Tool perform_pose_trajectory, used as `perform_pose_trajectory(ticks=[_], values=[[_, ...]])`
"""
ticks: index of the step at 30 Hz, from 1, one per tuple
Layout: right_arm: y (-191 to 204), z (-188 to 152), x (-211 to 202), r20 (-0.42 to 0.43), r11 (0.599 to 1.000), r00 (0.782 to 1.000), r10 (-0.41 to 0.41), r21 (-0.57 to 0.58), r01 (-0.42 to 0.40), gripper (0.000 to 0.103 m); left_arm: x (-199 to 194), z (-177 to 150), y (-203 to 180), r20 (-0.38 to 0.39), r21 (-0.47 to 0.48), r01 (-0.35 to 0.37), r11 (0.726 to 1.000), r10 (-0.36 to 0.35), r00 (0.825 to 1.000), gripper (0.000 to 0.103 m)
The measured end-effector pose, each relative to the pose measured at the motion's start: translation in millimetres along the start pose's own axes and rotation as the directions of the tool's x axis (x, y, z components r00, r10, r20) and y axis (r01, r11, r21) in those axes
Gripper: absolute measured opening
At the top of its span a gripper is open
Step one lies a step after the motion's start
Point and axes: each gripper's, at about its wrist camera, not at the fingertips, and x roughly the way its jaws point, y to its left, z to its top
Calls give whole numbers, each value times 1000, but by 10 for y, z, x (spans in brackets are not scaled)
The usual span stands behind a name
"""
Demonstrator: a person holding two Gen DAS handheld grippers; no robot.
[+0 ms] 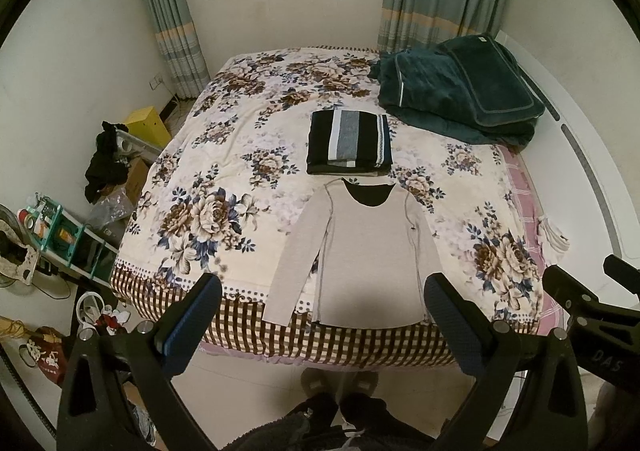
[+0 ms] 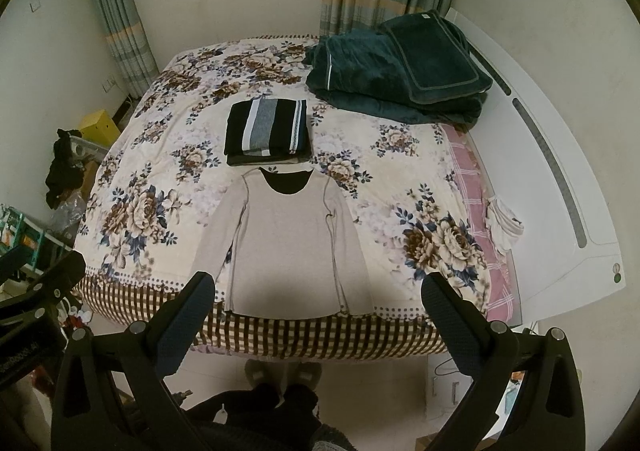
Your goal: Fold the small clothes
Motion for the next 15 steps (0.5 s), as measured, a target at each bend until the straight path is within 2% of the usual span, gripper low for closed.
perform_pose_trajectory(ticks=[11,15], values=[[19,10,-18,5,1000,1000,5,3,-5,103,-3,-19,22,1,-2,4,1000,-4,1000,103],[33,26,-18,2,1000,1000,6,9,-6,103,-78,65,-120,-3,1,5,1000,-5,1000,103]])
